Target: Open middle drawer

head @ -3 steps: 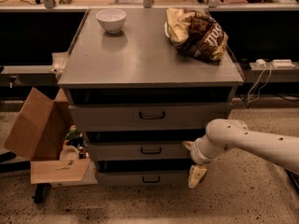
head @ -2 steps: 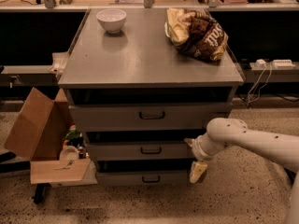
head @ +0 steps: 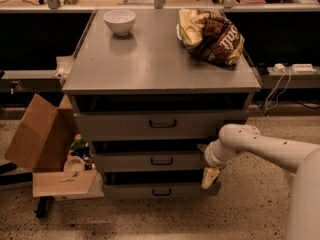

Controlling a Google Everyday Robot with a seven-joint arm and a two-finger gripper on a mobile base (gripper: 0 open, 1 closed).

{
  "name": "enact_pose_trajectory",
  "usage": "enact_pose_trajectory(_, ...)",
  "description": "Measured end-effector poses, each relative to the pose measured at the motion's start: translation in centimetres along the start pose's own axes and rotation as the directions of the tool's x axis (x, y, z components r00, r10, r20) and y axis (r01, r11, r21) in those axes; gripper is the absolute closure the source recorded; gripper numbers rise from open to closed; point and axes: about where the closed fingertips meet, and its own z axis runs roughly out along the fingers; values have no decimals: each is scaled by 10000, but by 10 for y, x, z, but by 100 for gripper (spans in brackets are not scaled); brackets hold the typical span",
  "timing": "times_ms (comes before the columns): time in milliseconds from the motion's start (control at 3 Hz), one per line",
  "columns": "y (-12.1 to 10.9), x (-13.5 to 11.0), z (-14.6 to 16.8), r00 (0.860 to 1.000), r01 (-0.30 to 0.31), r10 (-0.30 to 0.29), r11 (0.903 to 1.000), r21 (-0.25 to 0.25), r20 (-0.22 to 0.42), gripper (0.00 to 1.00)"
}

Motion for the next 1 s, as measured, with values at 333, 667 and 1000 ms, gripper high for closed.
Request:
enact_pose_trajectory(333, -7, 3, 13, 10000, -16, 16, 10000, -80, 46, 19)
enact_pose_trajectory(667, -5, 3, 26, 9999, 22, -18, 9994, -333, 132, 41)
enact_pose_trajectory(1000, -4, 3, 27, 9999, 25, -20, 9994, -349, 145, 64)
